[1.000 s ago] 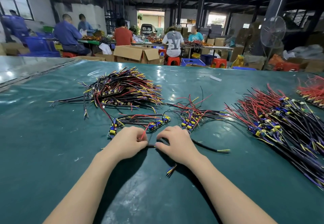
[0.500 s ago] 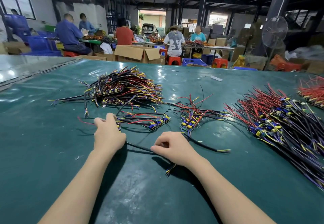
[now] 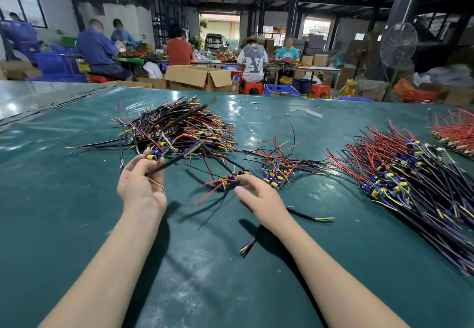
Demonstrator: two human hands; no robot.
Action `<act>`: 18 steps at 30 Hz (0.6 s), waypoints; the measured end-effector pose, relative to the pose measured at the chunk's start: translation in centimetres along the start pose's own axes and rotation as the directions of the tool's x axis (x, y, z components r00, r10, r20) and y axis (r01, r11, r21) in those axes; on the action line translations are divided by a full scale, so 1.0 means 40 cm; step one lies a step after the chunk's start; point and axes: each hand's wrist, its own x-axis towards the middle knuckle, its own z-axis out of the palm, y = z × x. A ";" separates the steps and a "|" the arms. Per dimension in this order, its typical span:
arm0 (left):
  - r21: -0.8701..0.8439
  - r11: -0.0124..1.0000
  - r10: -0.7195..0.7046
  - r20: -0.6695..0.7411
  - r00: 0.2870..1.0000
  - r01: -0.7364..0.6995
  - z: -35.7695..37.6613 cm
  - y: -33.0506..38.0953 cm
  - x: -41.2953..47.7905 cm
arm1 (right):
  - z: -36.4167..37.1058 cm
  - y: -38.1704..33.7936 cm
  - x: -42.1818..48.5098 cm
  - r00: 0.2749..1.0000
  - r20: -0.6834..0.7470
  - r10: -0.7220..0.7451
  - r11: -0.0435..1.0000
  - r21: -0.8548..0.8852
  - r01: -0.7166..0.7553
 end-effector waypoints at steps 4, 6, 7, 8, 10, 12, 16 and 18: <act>-0.070 0.996 -0.050 0.013 0.999 0.051 -0.002 0.012 0.004 | 0.011 0.005 -0.005 0.986 0.126 -0.111 0.950 -0.279 0.143; -0.270 0.955 -0.124 -0.003 0.992 0.119 -0.009 0.035 0.014 | 0.010 0.007 -0.004 0.990 0.091 -0.106 0.961 -0.246 0.126; -0.341 0.931 -0.147 -0.029 0.989 0.129 -0.015 0.048 0.022 | 0.009 0.008 -0.004 0.993 0.072 -0.093 0.965 -0.238 0.107; -0.371 0.920 -0.163 -0.070 0.984 0.126 -0.021 0.060 0.032 | 0.010 0.010 -0.003 0.995 0.060 -0.078 0.966 -0.242 0.091; -0.369 0.922 -0.182 -0.145 0.973 0.118 -0.032 0.073 0.050 | 0.013 0.012 -0.003 0.996 0.056 -0.065 0.960 -0.269 0.078; -0.338 0.926 -0.226 -0.136 0.965 0.169 -0.034 0.070 0.054 | 0.014 0.013 -0.005 0.996 0.064 -0.060 0.955 -0.285 0.076; 0.161 0.936 -0.330 0.100 0.939 0.312 -0.007 0.022 0.006 | 0.009 0.000 -0.002 0.994 -0.099 -0.041 0.999 -0.031 0.038; 0.505 0.852 -0.323 0.304 0.896 0.136 -0.002 -0.018 -0.023 | -0.002 -0.010 0.002 0.984 -0.178 0.030 0.980 0.201 0.007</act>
